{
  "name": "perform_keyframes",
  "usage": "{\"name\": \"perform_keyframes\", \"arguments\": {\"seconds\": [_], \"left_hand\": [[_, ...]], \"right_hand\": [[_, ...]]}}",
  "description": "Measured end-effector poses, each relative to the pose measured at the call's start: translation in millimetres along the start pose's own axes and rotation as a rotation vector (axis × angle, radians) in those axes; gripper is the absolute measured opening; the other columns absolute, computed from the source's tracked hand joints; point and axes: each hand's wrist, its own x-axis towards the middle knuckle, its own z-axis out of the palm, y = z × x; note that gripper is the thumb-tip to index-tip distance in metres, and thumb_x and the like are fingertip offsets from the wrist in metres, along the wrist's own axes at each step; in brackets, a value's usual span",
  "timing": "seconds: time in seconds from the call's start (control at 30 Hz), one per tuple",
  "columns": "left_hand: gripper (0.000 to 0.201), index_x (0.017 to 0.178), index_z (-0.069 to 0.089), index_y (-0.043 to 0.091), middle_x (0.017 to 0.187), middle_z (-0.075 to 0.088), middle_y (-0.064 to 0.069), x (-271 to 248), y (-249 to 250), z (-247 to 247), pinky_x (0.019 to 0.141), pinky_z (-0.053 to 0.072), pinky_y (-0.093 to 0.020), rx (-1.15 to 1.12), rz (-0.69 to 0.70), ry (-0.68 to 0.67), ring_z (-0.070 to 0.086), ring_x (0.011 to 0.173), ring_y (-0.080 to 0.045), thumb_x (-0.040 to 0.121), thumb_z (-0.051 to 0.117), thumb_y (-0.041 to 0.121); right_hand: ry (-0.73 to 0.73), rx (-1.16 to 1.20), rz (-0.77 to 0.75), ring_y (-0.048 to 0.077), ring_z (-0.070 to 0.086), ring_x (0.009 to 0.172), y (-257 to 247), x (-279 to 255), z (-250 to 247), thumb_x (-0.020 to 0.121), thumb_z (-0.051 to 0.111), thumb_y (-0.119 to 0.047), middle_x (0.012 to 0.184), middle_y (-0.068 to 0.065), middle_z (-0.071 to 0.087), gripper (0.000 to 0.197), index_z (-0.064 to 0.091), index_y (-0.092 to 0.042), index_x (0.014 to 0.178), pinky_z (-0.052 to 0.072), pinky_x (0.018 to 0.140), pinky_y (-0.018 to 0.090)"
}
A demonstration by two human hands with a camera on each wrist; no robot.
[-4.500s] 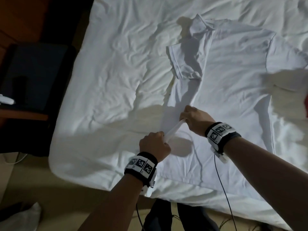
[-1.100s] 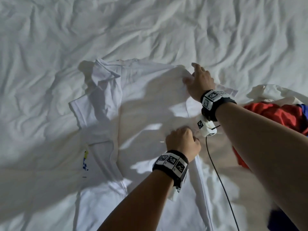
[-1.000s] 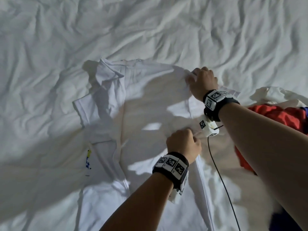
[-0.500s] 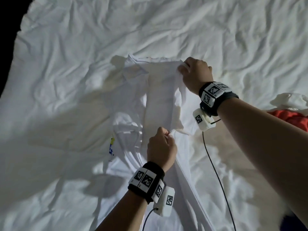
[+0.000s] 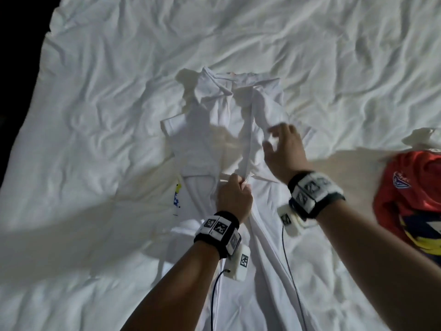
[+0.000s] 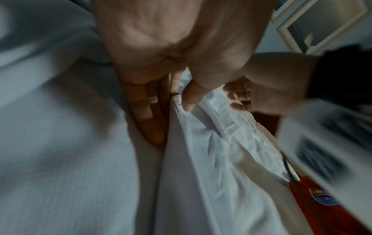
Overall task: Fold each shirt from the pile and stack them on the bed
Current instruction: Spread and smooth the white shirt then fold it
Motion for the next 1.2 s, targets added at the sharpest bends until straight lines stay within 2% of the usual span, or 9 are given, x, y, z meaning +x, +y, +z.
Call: {"name": "perform_keyframes", "arguments": {"seconds": [0.17,0.3,0.43,0.5,0.57,0.7,0.8,0.93,1.2], "left_hand": [[0.019,0.1,0.054,0.014,0.099,0.065,-0.008,-38.3,-6.5,-10.1,0.086,0.052,-0.041,-0.003,-0.016,-0.031,0.06,0.096,-0.032,0.093,0.063,0.029],[0.035,0.076,0.06,0.014,0.083,0.071,-0.009,-81.4,-18.9,-7.3,0.079,0.052,-0.037,0.121,-0.014,-0.13,0.063,0.085,-0.033,0.096,0.058,0.043],[0.063,0.073,0.074,0.009,0.081,0.074,-0.012,-107.9,-36.3,9.6,0.093,0.051,-0.036,0.101,-0.065,-0.27,0.067,0.097,-0.032,0.094,0.042,0.058],[0.079,0.077,0.073,0.007,0.087,0.074,-0.016,-116.1,-42.9,14.5,0.099,0.051,-0.043,0.081,-0.095,-0.308,0.066,0.105,-0.036,0.084,0.035,0.076],[0.085,0.079,0.071,0.007,0.084,0.075,-0.017,-124.0,-46.2,14.4,0.086,0.059,-0.048,0.037,-0.128,-0.347,0.071,0.09,-0.037,0.076,0.039,0.087],[0.041,0.076,0.069,0.003,0.068,0.073,-0.014,-135.4,-43.3,1.5,0.054,0.062,-0.042,-0.044,-0.096,-0.377,0.072,0.059,-0.031,0.08,0.071,0.043],[0.014,0.074,0.064,-0.001,0.066,0.07,-0.018,-136.8,-49.6,-8.8,0.046,0.06,-0.045,-0.049,-0.072,-0.358,0.073,0.059,-0.036,0.075,0.062,0.013],[0.018,0.067,0.049,0.007,0.054,0.061,-0.016,-138.5,-61.2,-23.7,0.037,0.045,-0.025,0.0,-0.071,-0.318,0.07,0.048,-0.034,0.084,0.053,0.002],[0.025,0.066,0.05,0.012,0.054,0.057,-0.01,-162.1,-93.1,-43.3,0.035,0.03,-0.019,0.044,-0.059,-0.359,0.069,0.046,-0.033,0.086,0.064,0.008]], "right_hand": [[-0.137,0.023,0.198,0.027,0.061,0.088,41.4,-146.1,14.1,0.096,0.056,-0.021,0.097,0.004,0.063,0.004,0.058,-0.018,0.096,0.048,0.074,0.035],[-0.291,-0.104,0.337,0.022,0.061,0.09,51.2,-224.6,12.8,0.098,0.049,-0.047,0.096,-0.003,0.064,0.022,0.053,-0.028,0.089,0.05,0.076,0.037],[-0.368,-0.34,0.326,0.027,0.06,0.096,36.8,-268.2,1.8,0.091,0.044,-0.067,0.095,0.0,0.065,0.044,0.049,-0.023,0.087,0.043,0.076,0.037],[-0.368,-0.381,0.324,0.03,0.063,0.093,28.6,-280.1,-2.4,0.093,0.046,-0.06,0.095,0.003,0.067,0.04,0.048,-0.02,0.088,0.045,0.076,0.038],[-0.368,-0.39,0.303,0.031,0.065,0.088,18.9,-289.3,-4.6,0.095,0.048,-0.046,0.092,0.006,0.068,0.029,0.049,-0.017,0.09,0.048,0.075,0.037],[-0.399,-0.389,0.262,0.031,0.061,0.073,-7.6,-303.9,-0.3,0.091,0.052,-0.023,0.079,0.003,0.055,0.013,0.048,-0.013,0.097,0.044,0.062,0.033],[-0.447,-0.413,0.28,0.03,0.051,0.07,-23.4,-315.8,-2.0,0.084,0.057,-0.013,0.073,0.0,0.044,0.018,0.041,-0.013,0.094,0.04,0.059,0.032],[-0.487,-0.448,0.303,0.029,0.049,0.072,-37.9,-335.3,-8.4,0.084,0.057,-0.01,0.071,-0.001,0.038,0.016,0.043,-0.012,0.091,0.04,0.062,0.033],[-0.544,-0.39,0.225,0.026,0.052,0.072,-70.8,-373.6,11.8,0.082,0.058,-0.008,0.083,0.001,0.045,0.015,0.047,-0.013,0.09,0.045,0.062,0.032]]}}
